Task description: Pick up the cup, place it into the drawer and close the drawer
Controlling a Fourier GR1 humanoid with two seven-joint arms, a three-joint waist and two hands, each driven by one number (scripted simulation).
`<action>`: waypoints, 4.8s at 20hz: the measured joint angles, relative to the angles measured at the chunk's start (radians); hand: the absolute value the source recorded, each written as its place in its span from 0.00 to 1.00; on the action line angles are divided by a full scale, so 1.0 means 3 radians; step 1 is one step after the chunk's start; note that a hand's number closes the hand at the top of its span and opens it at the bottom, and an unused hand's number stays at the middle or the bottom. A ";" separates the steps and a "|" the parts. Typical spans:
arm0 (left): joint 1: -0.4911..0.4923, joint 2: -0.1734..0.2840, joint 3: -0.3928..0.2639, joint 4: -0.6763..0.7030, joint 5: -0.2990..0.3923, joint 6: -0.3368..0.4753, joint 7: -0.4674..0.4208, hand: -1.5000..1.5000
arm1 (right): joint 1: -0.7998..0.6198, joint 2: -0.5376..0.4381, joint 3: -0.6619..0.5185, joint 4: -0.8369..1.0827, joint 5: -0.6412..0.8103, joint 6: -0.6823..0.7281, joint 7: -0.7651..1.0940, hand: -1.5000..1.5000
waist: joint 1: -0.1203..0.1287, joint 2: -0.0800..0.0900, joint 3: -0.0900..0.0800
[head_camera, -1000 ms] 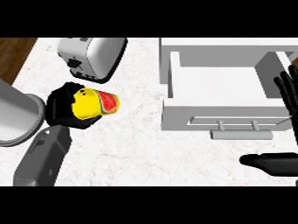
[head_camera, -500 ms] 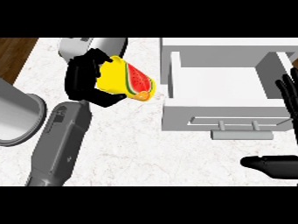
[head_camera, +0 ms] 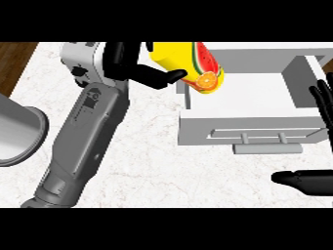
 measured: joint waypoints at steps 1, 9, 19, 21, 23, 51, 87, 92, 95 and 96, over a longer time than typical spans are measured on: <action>-0.0075 -0.0002 -0.0058 -0.0006 0.0015 0.0085 0.0085 1.00 | 0.0003 -0.0002 -0.0007 0.0022 0.0007 0.0003 -0.0022 0.00 | 0.0000 0.0000 0.0000; -0.0772 -0.0007 -0.0289 0.0704 0.0365 0.0502 0.0247 1.00 | -0.0147 -0.0039 -0.0025 0.0124 -0.0015 0.0032 -0.0003 0.00 | -0.0057 0.0020 0.0000; -0.1089 -0.0008 -0.0851 0.1281 0.0897 0.0791 0.0209 1.00 | -0.0127 -0.0034 -0.0036 0.0085 -0.0047 0.0061 0.0011 0.00 | -0.0098 0.0026 0.0001; -0.1106 -0.0008 -0.0992 0.1361 0.1021 0.0841 0.0162 1.00 | -0.0140 -0.0028 -0.0026 0.0081 -0.0029 0.0051 0.0010 0.00 | -0.0117 0.0030 0.0001; -0.1132 -0.0008 -0.1110 0.1451 0.1114 0.0892 0.0153 1.00 | -0.0147 -0.0053 -0.0039 0.0066 -0.0065 0.0085 0.0027 0.00 | -0.0137 0.0034 0.0001; -0.1134 -0.0008 -0.2216 0.1441 0.1687 0.1534 0.0065 0.00 | -0.0153 -0.0110 -0.0031 -0.0001 -0.0662 0.0521 0.0096 1.00 | -0.0183 0.0040 0.0001; 0.0626 0.1532 -0.1394 -0.0904 0.1824 0.1019 0.0606 0.00 | -0.0665 -0.0436 0.1250 0.1322 0.2790 -0.0299 -0.0310 1.00 | 0.0197 -0.0015 -0.0016; 0.1019 0.1685 -0.1272 -0.1138 0.1833 0.0847 0.0537 0.00 | -0.1102 -0.0273 0.1286 0.2286 0.3088 -0.0631 -0.0540 1.00 | 0.0183 0.0009 -0.0004; 0.1228 0.1783 -0.1186 -0.1296 0.1834 0.0752 0.0532 0.00 | -0.1406 -0.0185 0.1194 0.2904 0.3151 -0.0815 -0.0706 1.00 | 0.0178 0.0016 -0.0001; 0.1275 0.1803 -0.1164 -0.1342 0.1822 0.0738 0.0542 0.00 | -0.1513 -0.0165 0.1154 0.3109 0.3160 -0.0878 -0.0786 1.00 | 0.0176 0.0015 -0.0001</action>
